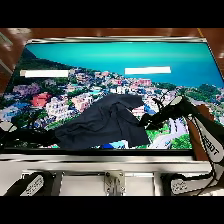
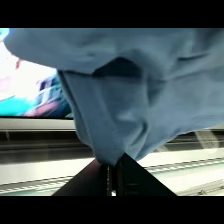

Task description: Fold the shirts.

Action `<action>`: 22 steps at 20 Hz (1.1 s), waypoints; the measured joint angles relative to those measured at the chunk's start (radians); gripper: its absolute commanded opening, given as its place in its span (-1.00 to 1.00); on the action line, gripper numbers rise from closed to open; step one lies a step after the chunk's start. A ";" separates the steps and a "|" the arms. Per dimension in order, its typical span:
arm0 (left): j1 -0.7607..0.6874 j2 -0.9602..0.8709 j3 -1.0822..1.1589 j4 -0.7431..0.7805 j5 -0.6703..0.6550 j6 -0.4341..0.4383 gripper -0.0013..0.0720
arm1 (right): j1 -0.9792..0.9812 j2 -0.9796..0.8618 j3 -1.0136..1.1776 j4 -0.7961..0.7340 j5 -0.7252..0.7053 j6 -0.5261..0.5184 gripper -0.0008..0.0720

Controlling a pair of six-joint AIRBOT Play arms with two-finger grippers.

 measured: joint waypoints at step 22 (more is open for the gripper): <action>0.000 0.437 0.833 -0.032 0.061 0.043 -0.85 | 0.098 0.645 0.657 -0.022 -0.242 -0.021 -0.83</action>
